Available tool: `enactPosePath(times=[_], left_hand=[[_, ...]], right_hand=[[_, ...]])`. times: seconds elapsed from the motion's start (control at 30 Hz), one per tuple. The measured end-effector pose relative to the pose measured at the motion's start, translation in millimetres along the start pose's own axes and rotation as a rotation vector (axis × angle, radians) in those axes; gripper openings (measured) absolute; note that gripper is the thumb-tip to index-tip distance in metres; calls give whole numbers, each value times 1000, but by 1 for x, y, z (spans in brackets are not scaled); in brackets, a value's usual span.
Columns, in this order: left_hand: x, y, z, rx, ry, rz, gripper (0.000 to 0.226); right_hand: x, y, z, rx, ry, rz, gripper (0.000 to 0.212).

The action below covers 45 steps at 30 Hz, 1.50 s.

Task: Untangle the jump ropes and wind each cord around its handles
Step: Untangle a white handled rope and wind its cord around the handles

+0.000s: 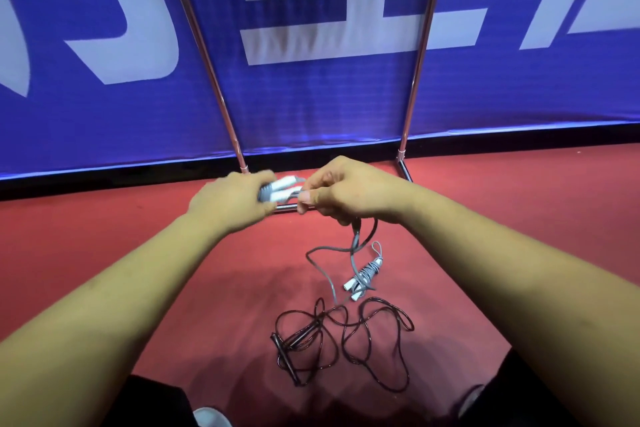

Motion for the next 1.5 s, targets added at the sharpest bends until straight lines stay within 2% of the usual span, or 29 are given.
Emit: enactPosePath(times=[0.1, 0.17, 0.23, 0.33, 0.37, 0.5, 0.6, 0.77, 0.9, 1.0, 1.1, 1.17, 1.23, 1.33, 1.37, 1.4, 1.43, 1.5], left_hand=[[-12, -28, -19, 20, 188, -110, 41], [-17, -43, -18, 41, 224, -148, 49], [-21, -55, -11, -51, 220, -182, 45], [-27, -65, 8, -605, 313, -262, 29], [-25, -62, 17, -805, 293, -261, 25], [-11, -36, 37, -1331, 29, -123, 32], [-2, -23, 33, -1543, -40, -32, 31], [7, -5, 20, -1548, -115, 160, 26], [11, 13, 12, -1518, -145, 306, 22], [14, 30, 9, -1486, -170, 392, 23], [14, 49, 7, -1470, -225, 470, 23], [13, 64, 6, -1426, -255, 521, 23], [10, 79, 8, -1373, -290, 561, 24], [6, 73, 19, -1191, -222, 473, 23], [5, 62, 22, -1161, -168, 411, 23], [5, 48, 26, -1151, -111, 350, 23], [3, 33, 28, -1149, -57, 293, 23], [0, 4, 30, -1175, 33, 206, 22]], right_hand=[[2, 4, 6, -142, -75, 44, 23], [3, 0, 18, -173, -140, 50, 24], [4, -10, 30, -118, -189, 29, 24], [5, -28, 41, 105, -197, -15, 26], [7, -34, 42, 195, -176, -29, 28], [11, -49, 28, 566, -44, -103, 26], [12, -52, 8, 633, 18, -179, 21], [14, -49, -10, 871, 82, -276, 16], [10, -52, -15, 816, 121, -331, 27], [6, -56, -12, 611, 81, -315, 24], [3, -63, -11, 358, 16, -290, 33], [2, -73, -6, 259, -59, -295, 36], [-1, -86, 7, 35, -145, -342, 35], [-4, -104, 26, -374, -183, -473, 26], [-2, -106, 29, -492, -214, -474, 16], [0, -101, 30, -534, -276, -428, 17], [4, -91, 26, -481, -317, -333, 32], [9, -64, 10, -114, -293, -75, 57]])
Point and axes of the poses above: each hand's wrist, its own x-axis towards the middle knuckle, its own z-axis out of the back of the hand, y = z × x, the point moved 5 cm from there along x, towards the middle knuckle, and after that the axes turned 1 degree about -y, right-handed, at the moved point
